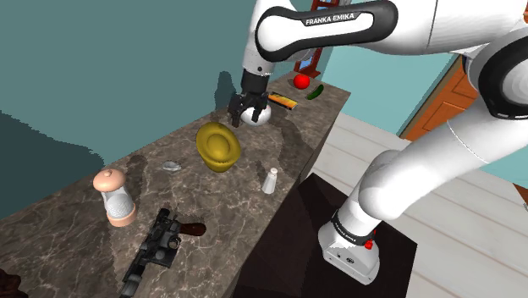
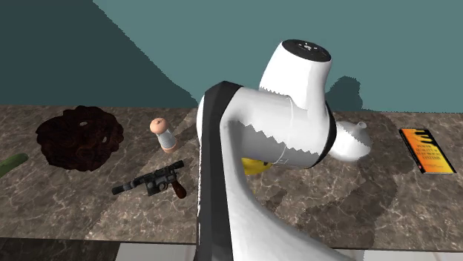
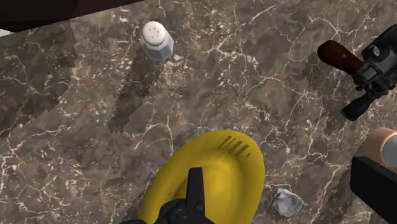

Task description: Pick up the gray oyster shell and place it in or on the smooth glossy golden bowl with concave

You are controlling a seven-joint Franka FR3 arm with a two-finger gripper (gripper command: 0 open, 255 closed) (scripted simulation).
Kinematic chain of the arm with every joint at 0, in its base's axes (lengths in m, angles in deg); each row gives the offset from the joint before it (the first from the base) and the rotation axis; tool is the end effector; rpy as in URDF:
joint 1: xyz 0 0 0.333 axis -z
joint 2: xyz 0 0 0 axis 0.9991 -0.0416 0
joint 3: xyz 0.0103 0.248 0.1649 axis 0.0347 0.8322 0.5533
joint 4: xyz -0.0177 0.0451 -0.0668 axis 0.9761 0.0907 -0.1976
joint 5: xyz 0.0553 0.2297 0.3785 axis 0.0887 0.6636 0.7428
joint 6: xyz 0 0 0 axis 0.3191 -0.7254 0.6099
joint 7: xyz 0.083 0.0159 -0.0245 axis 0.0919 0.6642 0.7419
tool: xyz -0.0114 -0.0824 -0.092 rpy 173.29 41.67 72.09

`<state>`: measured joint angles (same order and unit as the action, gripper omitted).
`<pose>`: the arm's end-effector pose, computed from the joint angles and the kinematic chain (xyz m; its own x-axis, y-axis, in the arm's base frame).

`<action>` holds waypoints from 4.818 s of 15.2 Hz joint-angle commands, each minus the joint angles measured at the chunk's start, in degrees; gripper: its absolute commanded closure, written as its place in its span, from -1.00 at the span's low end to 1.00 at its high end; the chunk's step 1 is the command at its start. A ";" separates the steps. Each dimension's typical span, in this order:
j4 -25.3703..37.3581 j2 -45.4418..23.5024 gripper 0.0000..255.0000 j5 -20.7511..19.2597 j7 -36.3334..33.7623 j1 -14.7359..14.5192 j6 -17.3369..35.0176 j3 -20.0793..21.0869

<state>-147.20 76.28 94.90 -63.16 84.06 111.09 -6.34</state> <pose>0.4864 0.1122 0.4235 0.9988 0.0173 -0.0468 0.0102 -0.9891 -0.1469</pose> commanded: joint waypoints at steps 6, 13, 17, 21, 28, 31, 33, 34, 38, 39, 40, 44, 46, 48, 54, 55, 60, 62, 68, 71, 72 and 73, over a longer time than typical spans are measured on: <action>4.57 -14.40 -1.00 1.72 1.92 -1.46 10.67 1.71; 13.12 -29.14 -1.00 2.26 3.25 -3.04 17.69 3.23; 19.63 -37.73 -1.00 1.99 3.72 -4.13 20.25 3.90; 27.43 -46.44 -1.00 1.38 4.00 -5.45 21.66 4.38; 28.30 -50.58 -1.00 1.22 3.97 -6.44 25.11 4.49; 28.32 -51.43 -1.00 1.19 3.96 -6.66 25.96 4.50; 28.32 -51.43 -1.00 1.19 3.96 -6.66 25.96 4.50; 28.32 -51.43 -1.00 1.19 3.96 -6.66 25.96 4.50; 28.32 -51.42 1.00 1.19 3.96 -6.66 25.95 4.50; 28.32 -51.42 1.00 1.19 3.96 -6.66 25.95 4.50; 28.32 -51.42 1.00 1.19 3.96 -6.66 25.95 4.50; 28.32 -51.42 1.00 1.19 3.96 -6.66 25.95 4.50; 28.32 -51.42 1.00 1.19 3.96 -6.66 25.95 4.50; 28.32 -51.42 -1.00 1.19 3.96 -6.66 25.95 4.50; 35.80 -55.81 -1.00 -6.58 1.43 -10.48 20.84 0.83; 35.75 -56.29 -1.00 -6.60 1.41 -10.57 21.38 0.82; 35.75 -57.60 -1.00 -6.66 1.38 -10.79 22.70 0.79; 35.75 -57.60 -1.00 -6.66 1.38 -10.79 22.70 0.79; 35.75 -57.59 1.00 -6.66 1.38 -10.79 22.70 0.79; 35.75 -57.59 1.00 -6.66 1.38 -10.79 22.69 0.79; 35.77 -57.60 1.00 -6.66 1.38 -10.79 22.68 0.79; 35.76 -57.59 1.00 -6.66 1.37 -10.79 22.69 0.79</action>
<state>-111.43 18.70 88.23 -61.79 73.27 133.78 -5.56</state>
